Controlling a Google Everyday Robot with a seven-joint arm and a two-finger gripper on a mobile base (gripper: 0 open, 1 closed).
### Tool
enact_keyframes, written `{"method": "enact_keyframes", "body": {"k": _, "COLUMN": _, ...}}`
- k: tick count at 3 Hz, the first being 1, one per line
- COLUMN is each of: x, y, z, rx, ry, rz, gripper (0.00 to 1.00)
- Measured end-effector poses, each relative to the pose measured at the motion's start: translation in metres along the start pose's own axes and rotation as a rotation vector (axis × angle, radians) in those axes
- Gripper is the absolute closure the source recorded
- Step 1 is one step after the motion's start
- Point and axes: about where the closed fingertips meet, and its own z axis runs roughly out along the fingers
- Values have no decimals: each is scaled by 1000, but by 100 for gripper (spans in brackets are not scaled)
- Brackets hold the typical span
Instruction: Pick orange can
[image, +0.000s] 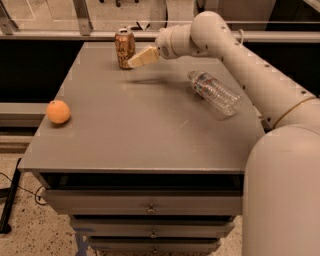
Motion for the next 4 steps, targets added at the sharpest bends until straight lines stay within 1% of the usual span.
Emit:
{"method": "enact_keyframes", "body": {"k": 1, "x": -20, "y": -1, "z": 31, "rx": -33, "ry": -80, "rz": 31, "gripper": 0}}
{"method": "enact_keyframes", "body": {"k": 2, "x": -37, "y": 10, "z": 48, "rx": -83, "ry": -143, "rz": 65, "gripper": 0}}
{"method": "enact_keyframes", "body": {"k": 3, "x": -44, "y": 23, "z": 57, "rx": -133, "ry": -174, "rz": 102, "gripper": 20}}
{"method": "enact_keyframes", "body": {"k": 4, "x": -44, "y": 33, "z": 55, "rx": -161, "ry": -186, "rz": 130, "gripper": 42}}
